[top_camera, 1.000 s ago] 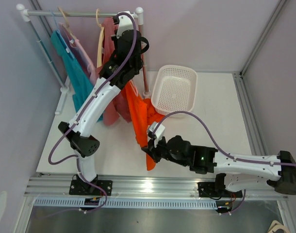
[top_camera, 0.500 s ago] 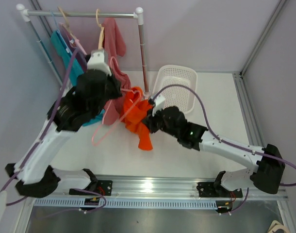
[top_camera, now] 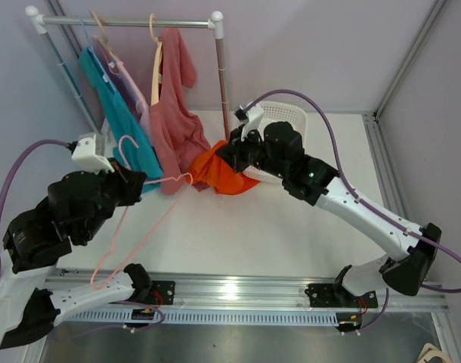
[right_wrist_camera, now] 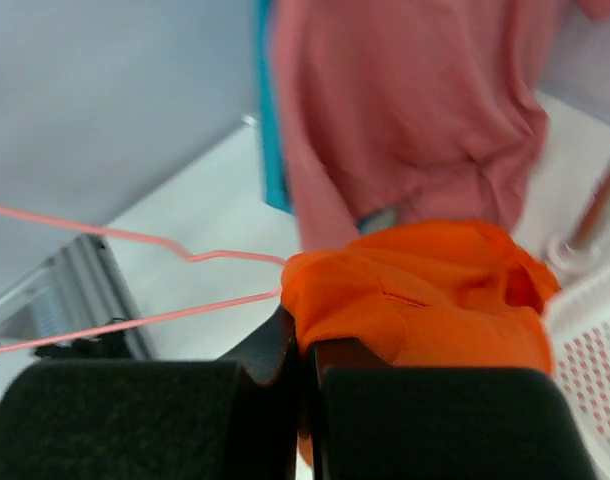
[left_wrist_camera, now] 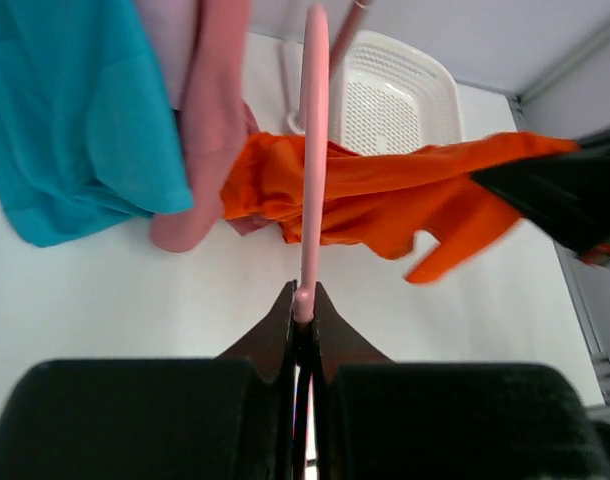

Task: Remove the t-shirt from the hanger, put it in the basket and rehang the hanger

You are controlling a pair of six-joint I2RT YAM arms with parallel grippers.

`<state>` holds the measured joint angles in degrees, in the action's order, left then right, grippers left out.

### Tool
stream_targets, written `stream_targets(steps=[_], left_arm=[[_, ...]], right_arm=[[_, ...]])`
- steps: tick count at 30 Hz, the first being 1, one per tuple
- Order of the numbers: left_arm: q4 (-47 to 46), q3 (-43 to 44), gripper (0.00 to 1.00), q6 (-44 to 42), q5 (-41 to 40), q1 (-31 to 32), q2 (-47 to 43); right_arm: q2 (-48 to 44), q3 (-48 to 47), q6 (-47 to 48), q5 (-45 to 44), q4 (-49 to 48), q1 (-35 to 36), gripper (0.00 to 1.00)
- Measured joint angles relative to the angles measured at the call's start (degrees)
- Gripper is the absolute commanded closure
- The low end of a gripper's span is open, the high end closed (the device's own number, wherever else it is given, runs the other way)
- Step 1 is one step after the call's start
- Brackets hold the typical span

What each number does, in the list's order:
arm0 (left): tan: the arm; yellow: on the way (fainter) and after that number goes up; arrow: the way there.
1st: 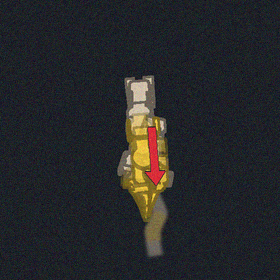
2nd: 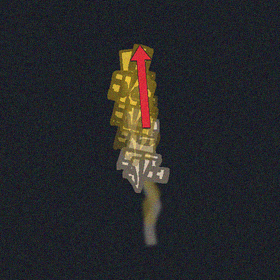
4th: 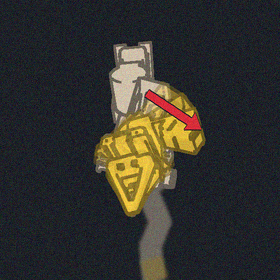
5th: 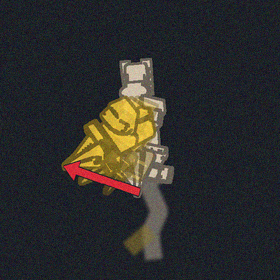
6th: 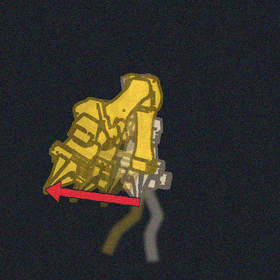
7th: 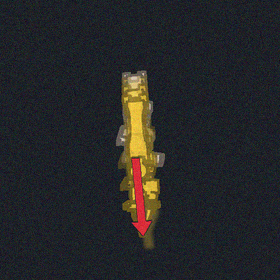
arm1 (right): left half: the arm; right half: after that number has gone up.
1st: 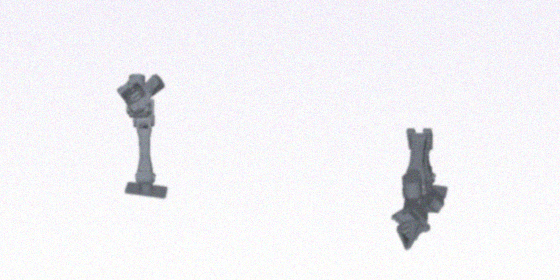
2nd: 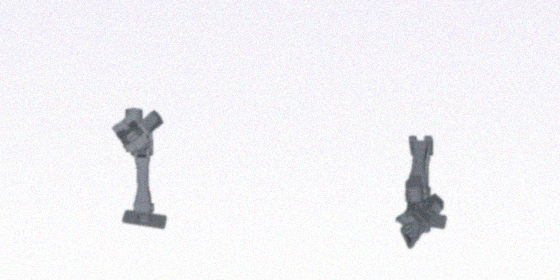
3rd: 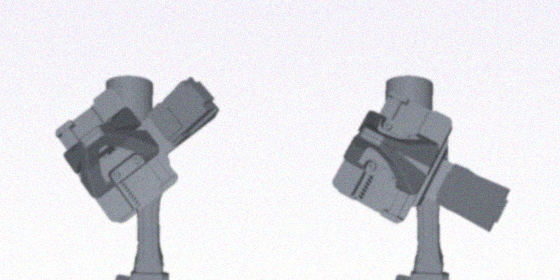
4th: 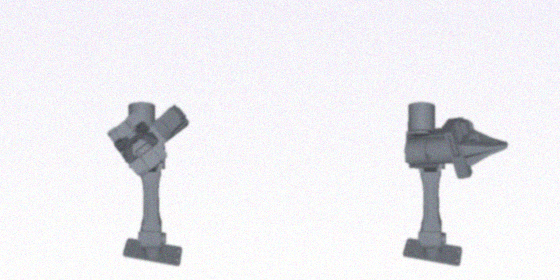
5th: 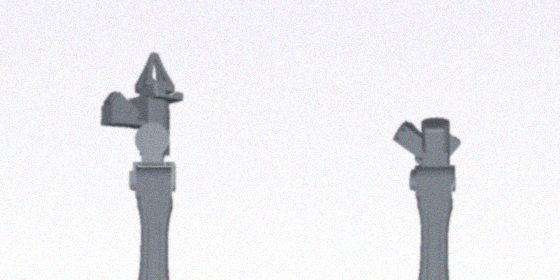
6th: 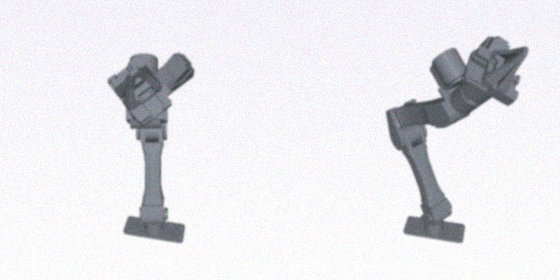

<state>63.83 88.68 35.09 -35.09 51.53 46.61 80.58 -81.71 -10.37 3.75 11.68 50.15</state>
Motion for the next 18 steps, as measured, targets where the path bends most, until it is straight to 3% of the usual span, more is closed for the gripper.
stream_targets(steps=[10,18], left_arm=[[0.57,-2.51,0.99,0.46,-10.58,0.00,-2.03],[-1.36,-5.01,0.99,0.42,-11.26,0.00,-1.29]], right_arm=[[2.82,-28.61,4.74,-0.94,13.14,16.48,1.00],[3.54,-46.75,8.76,-4.07,17.64,18.62,1.00]])
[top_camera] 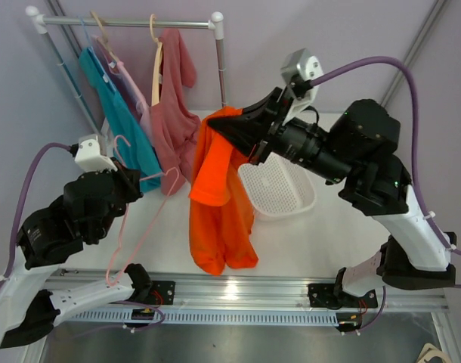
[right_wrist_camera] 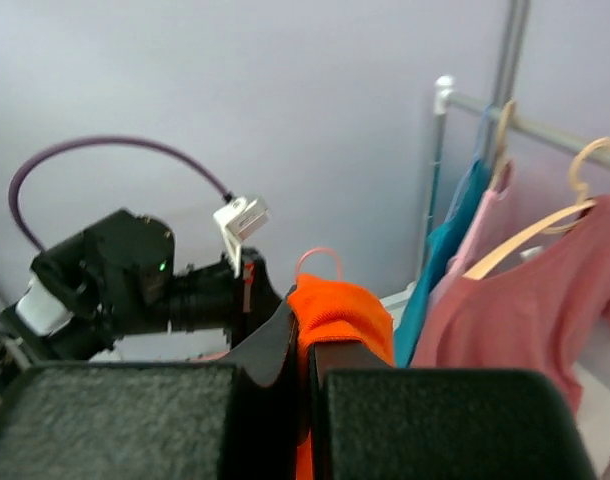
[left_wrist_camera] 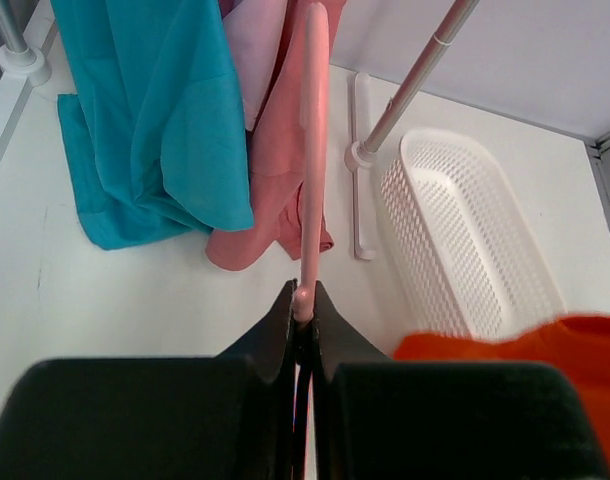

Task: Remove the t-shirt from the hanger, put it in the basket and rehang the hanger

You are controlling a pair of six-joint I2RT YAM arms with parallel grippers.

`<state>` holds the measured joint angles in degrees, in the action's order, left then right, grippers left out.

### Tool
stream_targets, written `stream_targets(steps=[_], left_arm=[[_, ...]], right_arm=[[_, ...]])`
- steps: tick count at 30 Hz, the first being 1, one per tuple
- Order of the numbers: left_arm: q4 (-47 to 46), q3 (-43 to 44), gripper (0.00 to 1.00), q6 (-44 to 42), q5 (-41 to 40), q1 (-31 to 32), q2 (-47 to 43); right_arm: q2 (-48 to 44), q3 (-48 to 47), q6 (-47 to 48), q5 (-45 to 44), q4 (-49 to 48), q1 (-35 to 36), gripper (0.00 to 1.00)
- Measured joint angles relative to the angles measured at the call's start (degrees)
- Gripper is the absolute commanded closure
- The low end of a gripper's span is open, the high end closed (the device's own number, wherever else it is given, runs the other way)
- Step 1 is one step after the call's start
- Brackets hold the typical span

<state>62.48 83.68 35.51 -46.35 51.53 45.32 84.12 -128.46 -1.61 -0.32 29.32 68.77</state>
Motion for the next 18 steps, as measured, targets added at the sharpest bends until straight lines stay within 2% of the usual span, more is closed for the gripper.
stream_targets(steps=[3,12,18], left_arm=[[-1.33,-0.85,0.99,-0.07,0.00,0.00,0.31],[-6.60,-3.37,0.99,-1.84,0.04,0.00,1.20],[-9.51,-3.39,0.99,-2.69,0.04,-0.02,3.23]], right_arm=[[-0.35,-1.44,1.18,-2.95,-0.46,-1.14,1.00],[2.23,-1.25,1.38,-9.86,-2.93,-16.59,1.00],[7.41,-6.29,1.16,-11.32,-5.16,-22.69,1.00]])
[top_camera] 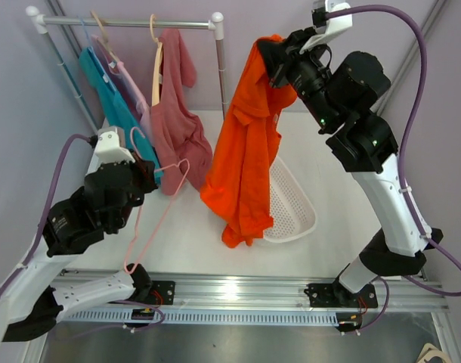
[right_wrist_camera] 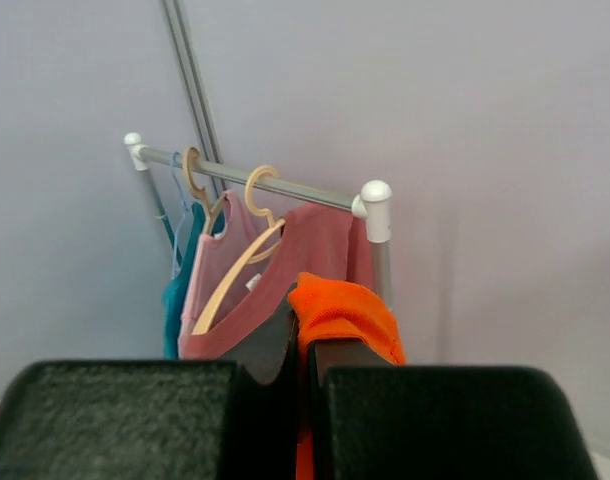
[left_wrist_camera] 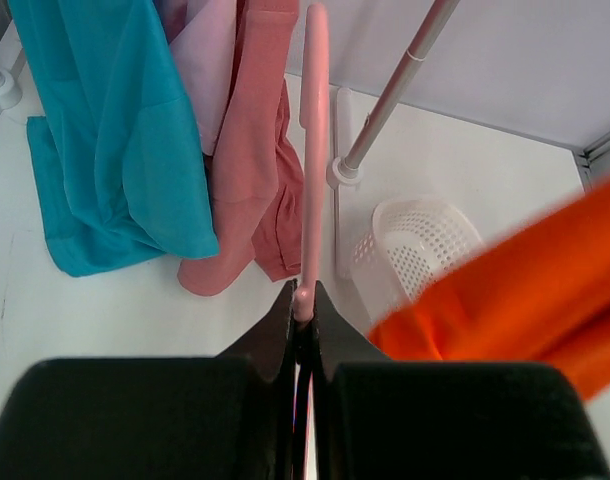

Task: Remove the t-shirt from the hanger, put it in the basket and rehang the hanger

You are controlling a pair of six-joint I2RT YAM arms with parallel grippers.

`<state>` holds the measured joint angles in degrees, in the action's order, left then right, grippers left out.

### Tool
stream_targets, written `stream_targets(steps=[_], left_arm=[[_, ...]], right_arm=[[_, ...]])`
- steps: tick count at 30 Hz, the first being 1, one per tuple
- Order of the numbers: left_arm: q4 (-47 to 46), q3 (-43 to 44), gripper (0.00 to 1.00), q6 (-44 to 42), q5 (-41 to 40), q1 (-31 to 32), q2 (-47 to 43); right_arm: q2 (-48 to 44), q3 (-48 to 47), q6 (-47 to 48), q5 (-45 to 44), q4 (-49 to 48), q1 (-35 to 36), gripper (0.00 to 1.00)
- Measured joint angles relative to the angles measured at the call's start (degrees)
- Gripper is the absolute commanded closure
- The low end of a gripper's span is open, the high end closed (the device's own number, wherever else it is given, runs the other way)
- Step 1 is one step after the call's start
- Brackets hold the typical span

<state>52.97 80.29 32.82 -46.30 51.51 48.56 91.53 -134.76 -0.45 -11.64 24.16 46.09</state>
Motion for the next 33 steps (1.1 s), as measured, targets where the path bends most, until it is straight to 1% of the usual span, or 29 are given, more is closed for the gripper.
stream_targets(steps=[2,4,7,13,17,20,21,22,23,24,27,28,30,33], left_arm=[[-0.72,-0.15,0.99,-0.28,0.04,-0.26,0.81],[-1.60,-0.68,0.99,-0.42,0.37,-0.70,1.33],[-2.67,-1.88,0.99,-0.79,1.31,-1.68,1.60],[-3.56,-2.73,0.99,-1.49,2.71,-2.51,1.77],[-4.63,-2.73,0.99,-1.90,3.21,-2.89,1.77],[-4.90,-2.73,0.99,-1.97,3.50,-2.95,1.77],[-4.90,-2.75,0.99,-1.99,3.50,-2.95,1.75],[-4.94,-2.80,0.99,-2.01,3.50,-2.95,1.75],[-5.07,-2.97,0.99,-2.03,3.50,-2.95,1.68],[-5.09,-3.17,0.99,-2.08,3.50,-2.97,1.64],[-5.25,-3.67,0.99,-2.49,3.56,-3.43,1.66],[-5.33,-3.69,0.99,-2.82,3.76,-3.78,1.73],[-6.16,-3.69,0.99,-3.52,4.59,-5.29,1.88],[-9.03,-3.67,0.99,-5.60,7.78,-10.51,2.78]], right_arm=[[0.31,0.63,-0.33,-0.22,-0.02,-0.81,1.00],[-0.87,5.07,-1.07,-1.03,-1.38,-0.96,1.00],[-5.20,18.36,-2.62,-3.23,-3.10,-1.07,1.00],[-8.74,38.23,-7.85,-6.45,-3.48,-4.04,1.00],[-8.70,46.34,-11.96,-10.14,-2.21,-6.40,1.00],[-8.39,49.48,-15.89,-11.91,-0.24,-9.38,1.00],[-8.11,50.12,-17.14,-11.91,0.50,-11.02,0.97],[-7.61,50.45,-18.05,-11.26,1.05,-12.66,0.92],[-6.84,50.47,-18.64,-9.97,1.62,-14.08,0.84],[-5.77,50.38,-19.10,-8.92,1.95,-15.47,0.57],[-0.68,47.80,-19.28,-6.93,6.05,-16.94,0.29],[0.92,47.06,-18.97,-6.75,6.88,-16.46,0.11],[2.56,46.80,-17.73,-7.13,9.14,-14.12,0.00],[2.12,46.51,-15.76,-7.48,12.09,-8.76,0.00]])
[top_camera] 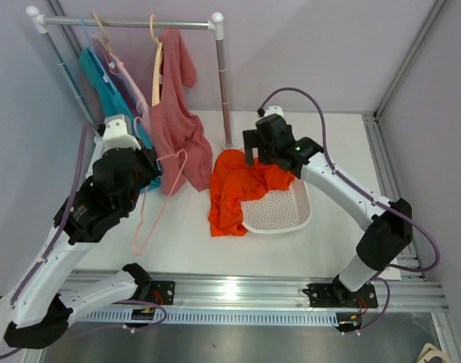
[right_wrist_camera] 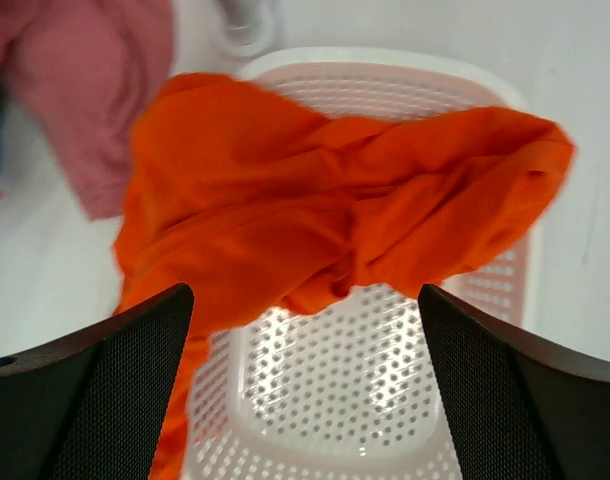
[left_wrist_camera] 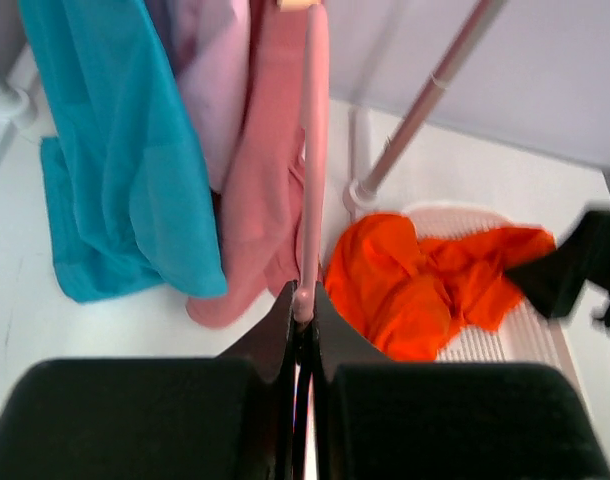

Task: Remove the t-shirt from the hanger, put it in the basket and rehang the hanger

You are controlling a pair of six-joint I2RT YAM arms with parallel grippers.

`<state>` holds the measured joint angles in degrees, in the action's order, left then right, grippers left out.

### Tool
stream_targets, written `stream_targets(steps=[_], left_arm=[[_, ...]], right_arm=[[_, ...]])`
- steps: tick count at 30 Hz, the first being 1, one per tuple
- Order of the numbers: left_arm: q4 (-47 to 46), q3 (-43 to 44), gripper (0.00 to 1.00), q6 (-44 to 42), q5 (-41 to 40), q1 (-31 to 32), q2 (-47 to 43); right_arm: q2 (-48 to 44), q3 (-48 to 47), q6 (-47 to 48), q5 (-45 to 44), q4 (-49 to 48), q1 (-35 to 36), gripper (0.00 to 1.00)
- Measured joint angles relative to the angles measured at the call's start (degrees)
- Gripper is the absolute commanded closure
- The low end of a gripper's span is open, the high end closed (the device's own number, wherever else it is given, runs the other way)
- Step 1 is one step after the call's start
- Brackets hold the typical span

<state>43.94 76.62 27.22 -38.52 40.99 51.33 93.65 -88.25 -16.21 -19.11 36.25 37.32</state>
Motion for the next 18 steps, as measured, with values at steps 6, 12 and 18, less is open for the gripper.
stream_targets(steps=[6,12,18], left_arm=[[-9.20,5.05,0.99,-7.13,6.25,-7.17,7.54],[-22.10,12.28,0.99,-14.93,15.61,-9.57,17.73],[-28.37,29.57,0.99,-22.12,20.39,-11.89,33.00]], right_arm=[[-2.62,-2.14,1.46,0.39,1.25,8.31,0.00],[-4.83,-1.18,1.42,0.74,1.16,9.09,0.00],[-8.55,4.11,1.16,2.12,0.59,10.08,0.00]])
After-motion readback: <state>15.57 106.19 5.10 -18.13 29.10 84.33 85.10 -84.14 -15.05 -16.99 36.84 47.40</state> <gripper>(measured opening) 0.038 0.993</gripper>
